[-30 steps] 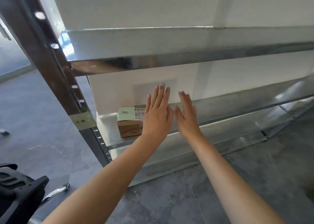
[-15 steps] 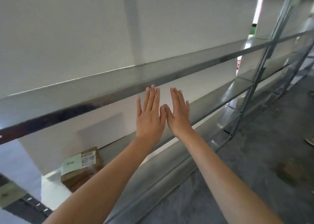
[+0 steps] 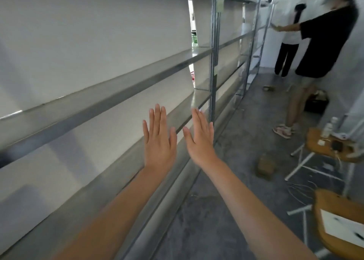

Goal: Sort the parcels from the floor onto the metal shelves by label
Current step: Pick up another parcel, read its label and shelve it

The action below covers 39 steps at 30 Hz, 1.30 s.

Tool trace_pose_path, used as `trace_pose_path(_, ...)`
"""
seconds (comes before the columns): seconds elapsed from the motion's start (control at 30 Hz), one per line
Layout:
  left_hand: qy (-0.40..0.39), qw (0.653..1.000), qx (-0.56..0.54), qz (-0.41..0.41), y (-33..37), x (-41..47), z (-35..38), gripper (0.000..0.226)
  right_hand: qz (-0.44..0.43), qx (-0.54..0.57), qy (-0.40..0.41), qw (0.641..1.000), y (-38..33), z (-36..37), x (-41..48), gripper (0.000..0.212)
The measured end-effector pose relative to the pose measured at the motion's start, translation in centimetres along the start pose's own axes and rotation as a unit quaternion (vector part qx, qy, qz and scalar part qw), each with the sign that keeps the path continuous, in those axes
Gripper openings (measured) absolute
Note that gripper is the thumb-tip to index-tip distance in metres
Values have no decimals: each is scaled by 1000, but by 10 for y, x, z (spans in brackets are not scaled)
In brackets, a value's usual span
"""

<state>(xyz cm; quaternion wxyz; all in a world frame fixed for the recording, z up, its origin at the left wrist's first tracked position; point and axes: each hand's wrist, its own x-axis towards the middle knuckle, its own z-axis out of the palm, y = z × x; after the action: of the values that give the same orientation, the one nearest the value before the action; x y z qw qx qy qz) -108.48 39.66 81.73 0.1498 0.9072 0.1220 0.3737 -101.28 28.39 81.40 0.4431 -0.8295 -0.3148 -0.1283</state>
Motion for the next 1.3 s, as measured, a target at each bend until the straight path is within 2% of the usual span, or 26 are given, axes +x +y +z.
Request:
trace_pose_path(0.27,-55,995,-56,61,63,28,93,62,81,-78,42,993,86,-62,9,61)
trace_pose_path(0.53,-123,983,-88,105,84,62,185,65,151,-174,68,971,159,-94,31,61)
trace_pose_path(0.63,-142,976,-109,128,87,85,215,65,172,-215,88,957,180,-96,54,61)
trace_pose_path(0.97,-181,953,-161,180,77,183,305,64,214,-240,101,941,239,-71,150,62)
trace_pose_path(1.3,-206,935,-197,209,82,226,366,65,257,-272,119,920,298,-70,186,62)
